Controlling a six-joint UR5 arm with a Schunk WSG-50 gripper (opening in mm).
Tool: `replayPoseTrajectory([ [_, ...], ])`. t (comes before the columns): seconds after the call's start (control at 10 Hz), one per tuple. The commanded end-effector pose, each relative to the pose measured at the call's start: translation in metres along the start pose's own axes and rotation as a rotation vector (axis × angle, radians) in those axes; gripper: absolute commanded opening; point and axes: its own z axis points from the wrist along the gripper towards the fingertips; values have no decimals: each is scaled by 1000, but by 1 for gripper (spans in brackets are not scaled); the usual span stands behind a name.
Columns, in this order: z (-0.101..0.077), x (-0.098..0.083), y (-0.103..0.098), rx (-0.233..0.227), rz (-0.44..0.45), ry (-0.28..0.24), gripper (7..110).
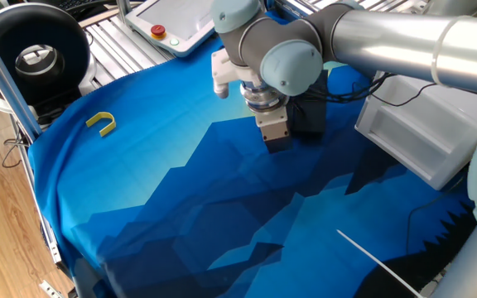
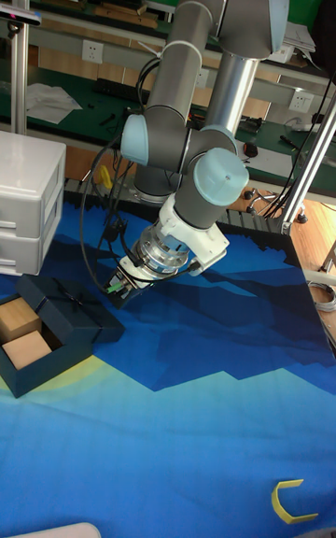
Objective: Slide the outer casing onto the gift box
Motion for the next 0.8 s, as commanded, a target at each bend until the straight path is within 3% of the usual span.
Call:
replayPoseTrajectory([
  [0.0, 9, -8, 1, -10, 25, -29, 7],
  [0.7, 14, -8, -17, 44, 33, -25, 7],
])
